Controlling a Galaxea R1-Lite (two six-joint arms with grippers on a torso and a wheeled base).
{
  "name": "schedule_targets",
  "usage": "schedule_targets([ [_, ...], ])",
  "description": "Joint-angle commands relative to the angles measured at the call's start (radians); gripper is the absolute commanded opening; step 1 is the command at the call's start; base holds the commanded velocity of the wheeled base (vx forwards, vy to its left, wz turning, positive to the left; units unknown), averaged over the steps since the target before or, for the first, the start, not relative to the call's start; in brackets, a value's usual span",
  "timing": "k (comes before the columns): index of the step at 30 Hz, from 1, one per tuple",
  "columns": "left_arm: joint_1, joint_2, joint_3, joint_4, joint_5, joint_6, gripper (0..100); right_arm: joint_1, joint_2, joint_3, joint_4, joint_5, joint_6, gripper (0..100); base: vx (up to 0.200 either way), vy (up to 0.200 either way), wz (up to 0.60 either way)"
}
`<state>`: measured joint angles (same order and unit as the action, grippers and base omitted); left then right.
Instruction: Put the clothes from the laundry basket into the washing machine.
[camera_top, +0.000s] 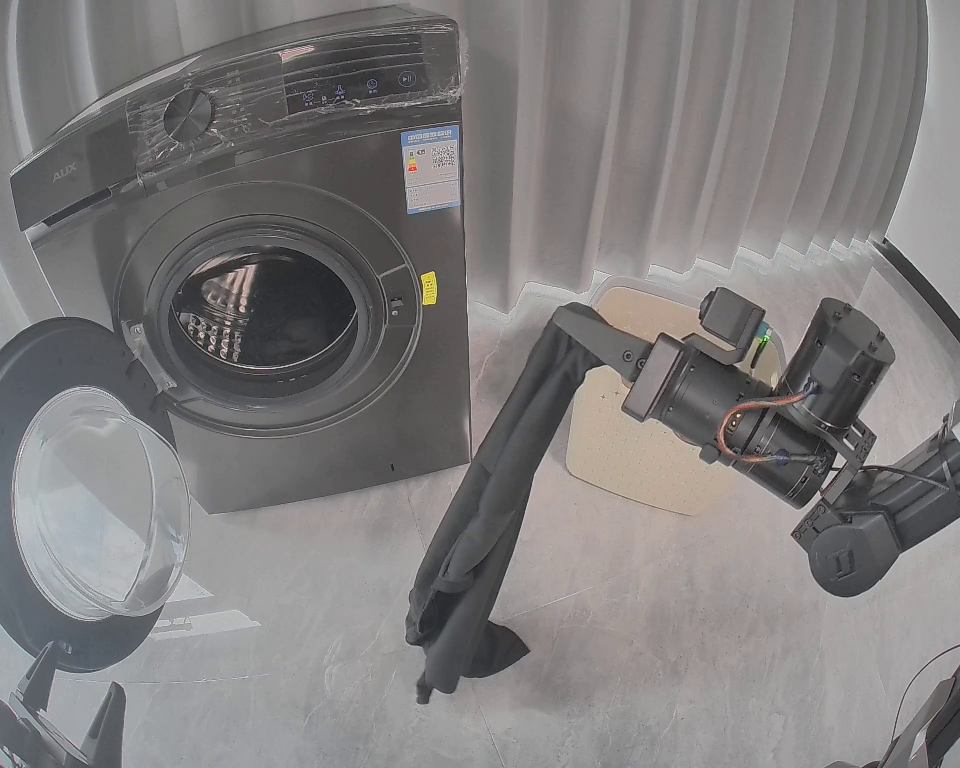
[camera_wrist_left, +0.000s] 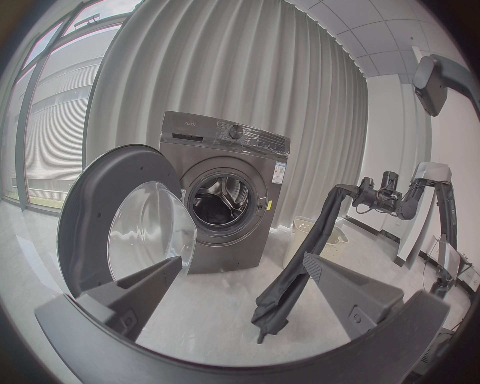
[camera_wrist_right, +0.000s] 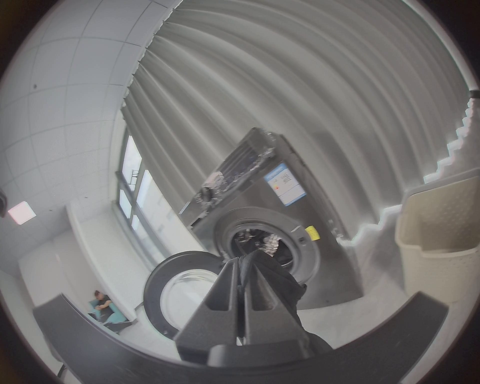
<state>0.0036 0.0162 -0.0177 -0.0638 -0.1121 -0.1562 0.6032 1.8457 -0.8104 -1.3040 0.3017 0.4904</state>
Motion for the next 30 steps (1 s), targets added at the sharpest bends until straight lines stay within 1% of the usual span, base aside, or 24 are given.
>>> schedule_targets([
  [1, 0.001, -0.015, 0.016, -0.001, 0.000, 0.000, 100, -0.037, -0.039, -0.001, 0.039, -0.046, -0.024, 0, 0.000, 0.000, 0.00],
  [10, -0.001, -0.015, 0.016, 0.001, 0.000, 0.000, 100, -0.026, -0.028, 0.010, 0.039, -0.047, -0.024, 0, 0.000, 0.000, 0.00],
  [20, 0.001, -0.015, 0.016, -0.001, 0.000, 0.001, 100, -0.023, 0.013, 0.013, 0.025, -0.049, -0.027, 0, 0.000, 0.000, 0.60],
  [30, -0.001, -0.015, 0.016, -0.001, 0.000, 0.001, 100, -0.013, 0.010, 0.017, 0.029, -0.049, -0.023, 0, 0.000, 0.000, 0.00],
])
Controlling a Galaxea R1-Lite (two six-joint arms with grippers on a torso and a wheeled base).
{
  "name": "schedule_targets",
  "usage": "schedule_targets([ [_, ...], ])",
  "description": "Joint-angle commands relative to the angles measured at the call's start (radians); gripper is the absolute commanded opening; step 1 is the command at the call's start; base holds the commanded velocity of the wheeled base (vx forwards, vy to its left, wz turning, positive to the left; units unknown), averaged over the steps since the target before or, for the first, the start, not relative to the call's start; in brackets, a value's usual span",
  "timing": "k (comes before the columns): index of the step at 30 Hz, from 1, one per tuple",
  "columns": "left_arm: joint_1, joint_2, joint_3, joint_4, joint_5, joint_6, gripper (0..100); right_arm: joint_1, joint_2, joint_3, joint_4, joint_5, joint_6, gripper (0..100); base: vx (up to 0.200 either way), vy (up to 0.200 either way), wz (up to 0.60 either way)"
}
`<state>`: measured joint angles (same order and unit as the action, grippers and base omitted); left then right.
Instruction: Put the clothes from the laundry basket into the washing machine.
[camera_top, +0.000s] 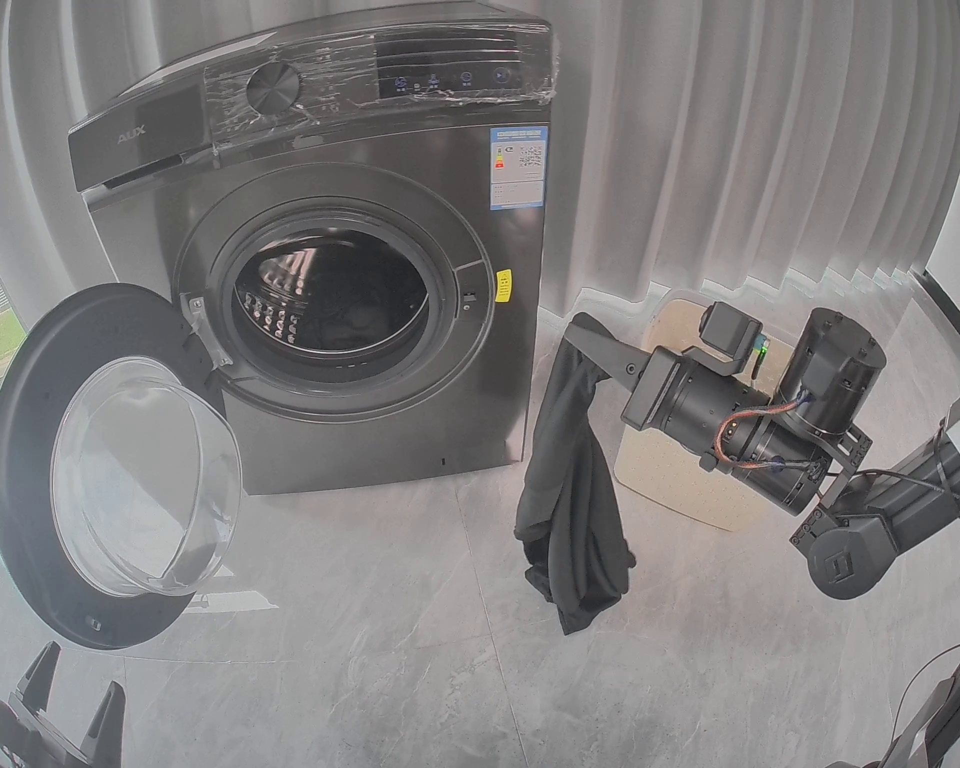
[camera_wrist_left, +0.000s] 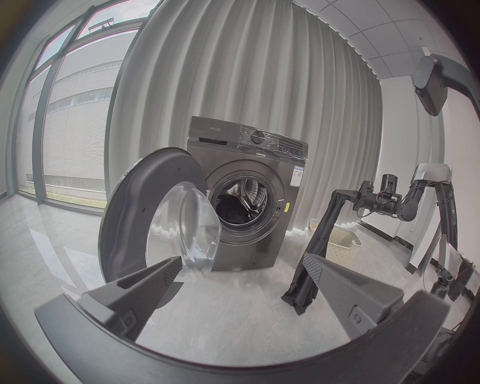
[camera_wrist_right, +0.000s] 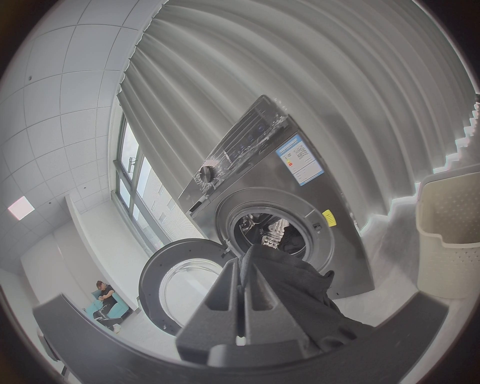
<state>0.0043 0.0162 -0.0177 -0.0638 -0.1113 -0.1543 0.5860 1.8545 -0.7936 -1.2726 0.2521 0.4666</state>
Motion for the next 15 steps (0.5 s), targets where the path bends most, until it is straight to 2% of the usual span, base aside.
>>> schedule_targets([
  [1, 0.000, -0.015, 0.016, -0.001, -0.001, -0.001, 100, 0.008, 0.002, 0.001, -0.004, 0.001, 0.003, 0, 0.000, 0.000, 0.00],
  [5, 0.000, -0.015, 0.016, -0.001, -0.001, -0.001, 100, 0.009, 0.005, 0.005, -0.007, -0.001, 0.007, 0, 0.000, 0.000, 0.00],
  [13, 0.000, -0.015, 0.016, -0.001, -0.001, -0.001, 100, 0.021, 0.003, 0.019, -0.008, -0.001, 0.007, 0, 0.000, 0.000, 0.60],
  [15, 0.000, -0.015, 0.016, -0.001, 0.001, -0.001, 100, 0.021, 0.003, 0.020, -0.007, -0.001, 0.007, 0, 0.000, 0.000, 0.00],
])
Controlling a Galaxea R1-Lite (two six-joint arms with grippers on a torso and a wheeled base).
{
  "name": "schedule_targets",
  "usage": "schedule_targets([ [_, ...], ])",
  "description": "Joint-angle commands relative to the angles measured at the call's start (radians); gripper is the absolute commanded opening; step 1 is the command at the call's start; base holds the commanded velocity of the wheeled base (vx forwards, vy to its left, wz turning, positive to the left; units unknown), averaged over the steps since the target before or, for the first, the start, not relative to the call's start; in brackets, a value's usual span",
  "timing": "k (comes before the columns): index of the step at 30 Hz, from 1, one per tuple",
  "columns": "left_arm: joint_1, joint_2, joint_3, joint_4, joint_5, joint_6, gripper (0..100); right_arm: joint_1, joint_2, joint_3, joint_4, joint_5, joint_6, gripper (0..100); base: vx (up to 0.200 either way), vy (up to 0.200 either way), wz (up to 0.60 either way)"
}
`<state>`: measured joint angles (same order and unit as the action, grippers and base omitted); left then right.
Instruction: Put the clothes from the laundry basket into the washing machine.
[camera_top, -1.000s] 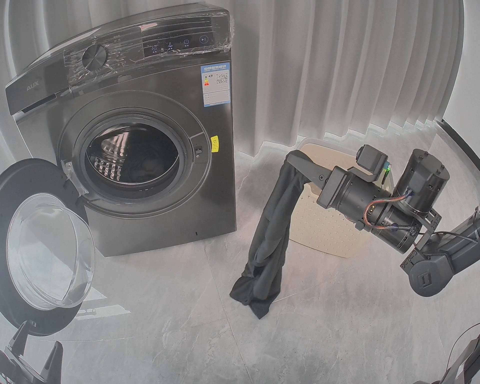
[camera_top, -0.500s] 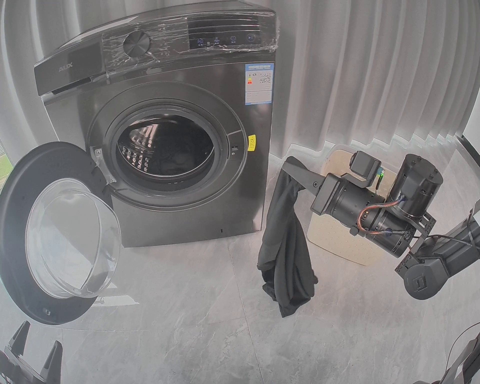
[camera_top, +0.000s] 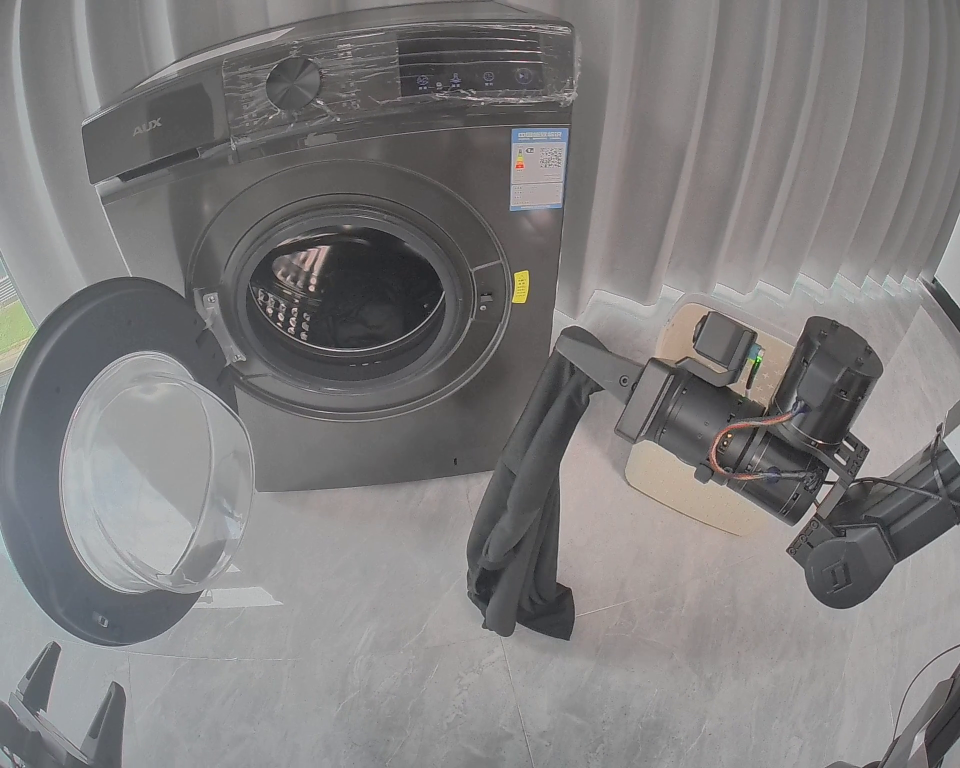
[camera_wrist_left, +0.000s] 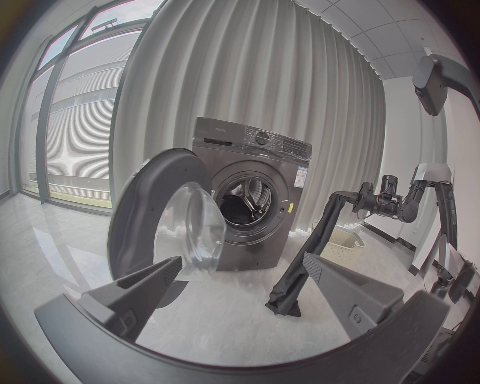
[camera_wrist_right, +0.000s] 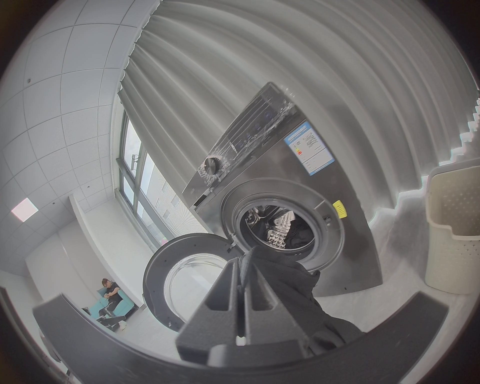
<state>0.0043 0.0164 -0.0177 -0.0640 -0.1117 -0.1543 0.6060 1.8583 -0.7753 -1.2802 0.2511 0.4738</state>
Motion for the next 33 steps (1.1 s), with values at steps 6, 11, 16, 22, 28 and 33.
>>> schedule_targets([
  [6, 0.000, -0.015, 0.016, 0.000, 0.001, 0.001, 100, 0.009, -0.001, 0.007, -0.001, 0.001, 0.000, 0, 0.000, 0.000, 0.00],
  [11, 0.000, -0.015, 0.016, 0.000, 0.001, 0.001, 100, 0.011, -0.001, 0.011, -0.001, 0.001, 0.002, 0, 0.000, 0.000, 0.00],
  [16, 0.000, -0.015, 0.016, 0.000, 0.001, 0.001, 100, 0.011, 0.002, 0.013, -0.001, -0.001, 0.003, 0, 0.000, 0.000, 0.00],
  [22, 0.000, -0.015, 0.016, 0.000, 0.001, 0.001, 100, 0.011, 0.001, 0.014, -0.001, 0.001, 0.002, 0, 0.000, 0.000, 0.60],
  [28, 0.000, -0.015, 0.016, 0.000, 0.001, 0.002, 100, 0.011, 0.002, 0.014, -0.001, 0.001, 0.002, 0, 0.000, 0.000, 0.00],
  [33, 0.000, -0.015, 0.016, 0.000, 0.001, -0.001, 100, 0.011, 0.002, 0.016, -0.001, 0.001, 0.002, 0, 0.000, 0.000, 0.00],
])
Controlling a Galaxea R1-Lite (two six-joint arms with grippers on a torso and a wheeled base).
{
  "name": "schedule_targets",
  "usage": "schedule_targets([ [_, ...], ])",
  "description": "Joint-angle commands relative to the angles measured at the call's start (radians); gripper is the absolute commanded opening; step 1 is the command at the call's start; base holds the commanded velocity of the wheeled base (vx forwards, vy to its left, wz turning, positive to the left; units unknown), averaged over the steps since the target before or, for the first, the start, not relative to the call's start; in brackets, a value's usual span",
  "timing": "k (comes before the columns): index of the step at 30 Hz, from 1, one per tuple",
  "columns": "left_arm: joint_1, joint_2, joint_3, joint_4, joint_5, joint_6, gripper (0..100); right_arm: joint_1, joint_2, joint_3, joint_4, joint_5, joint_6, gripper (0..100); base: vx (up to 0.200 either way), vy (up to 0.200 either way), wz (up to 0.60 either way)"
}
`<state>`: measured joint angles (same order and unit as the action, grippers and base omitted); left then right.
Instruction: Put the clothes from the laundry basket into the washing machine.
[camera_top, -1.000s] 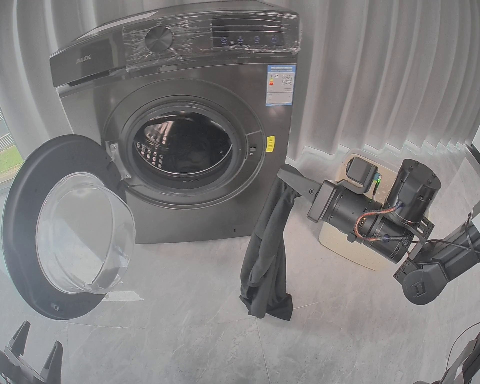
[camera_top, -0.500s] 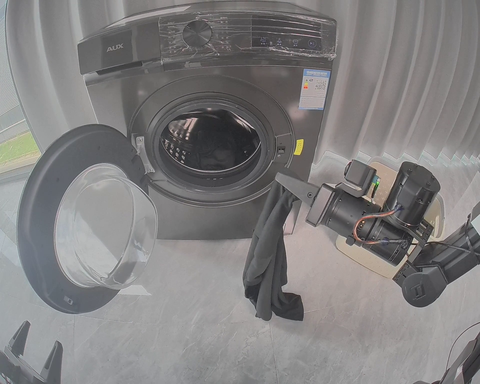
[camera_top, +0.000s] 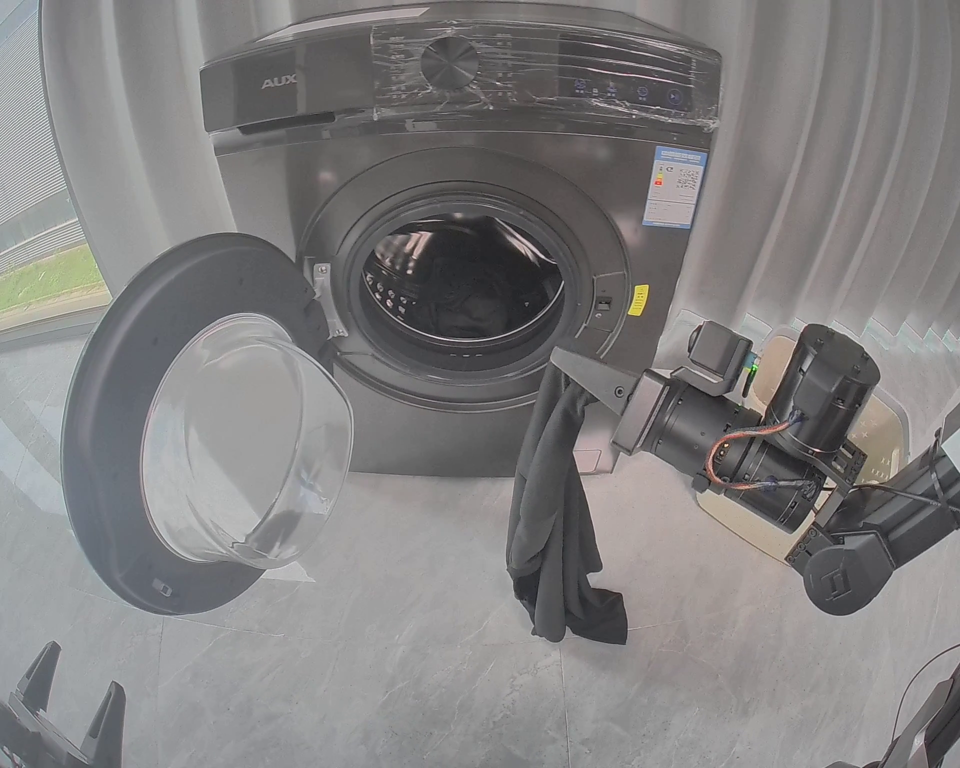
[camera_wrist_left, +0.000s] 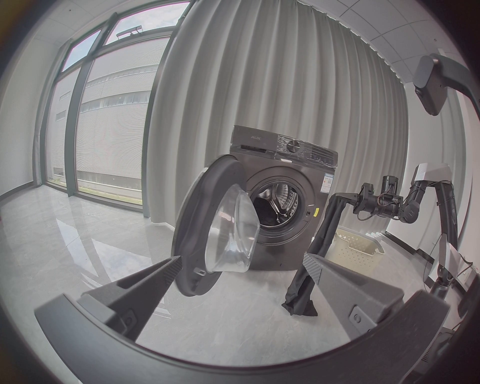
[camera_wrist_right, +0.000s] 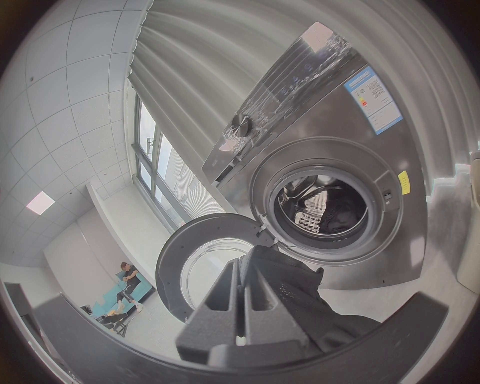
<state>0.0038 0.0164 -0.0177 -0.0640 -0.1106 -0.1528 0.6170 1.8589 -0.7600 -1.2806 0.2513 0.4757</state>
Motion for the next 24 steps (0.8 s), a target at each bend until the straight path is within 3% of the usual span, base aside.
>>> schedule_targets([
  [1, 0.001, -0.015, 0.016, 0.000, 0.000, -0.001, 100, 0.000, 0.002, 0.001, 0.000, 0.000, 0.000, 0, 0.000, 0.000, 0.00],
  [7, 0.001, -0.015, 0.016, 0.001, 0.002, 0.012, 100, 0.001, 0.002, 0.010, 0.000, 0.000, -0.002, 0, 0.000, 0.000, 0.00],
  [12, 0.001, -0.015, 0.016, 0.001, 0.002, 0.015, 100, 0.001, 0.002, 0.011, -0.002, 0.000, -0.002, 0, 0.000, -0.200, 0.00],
  [24, 0.001, -0.015, 0.016, 0.001, 0.000, 0.013, 100, 0.001, 0.002, 0.018, -0.014, 0.000, -0.003, 0, 0.000, 0.000, 0.00],
])
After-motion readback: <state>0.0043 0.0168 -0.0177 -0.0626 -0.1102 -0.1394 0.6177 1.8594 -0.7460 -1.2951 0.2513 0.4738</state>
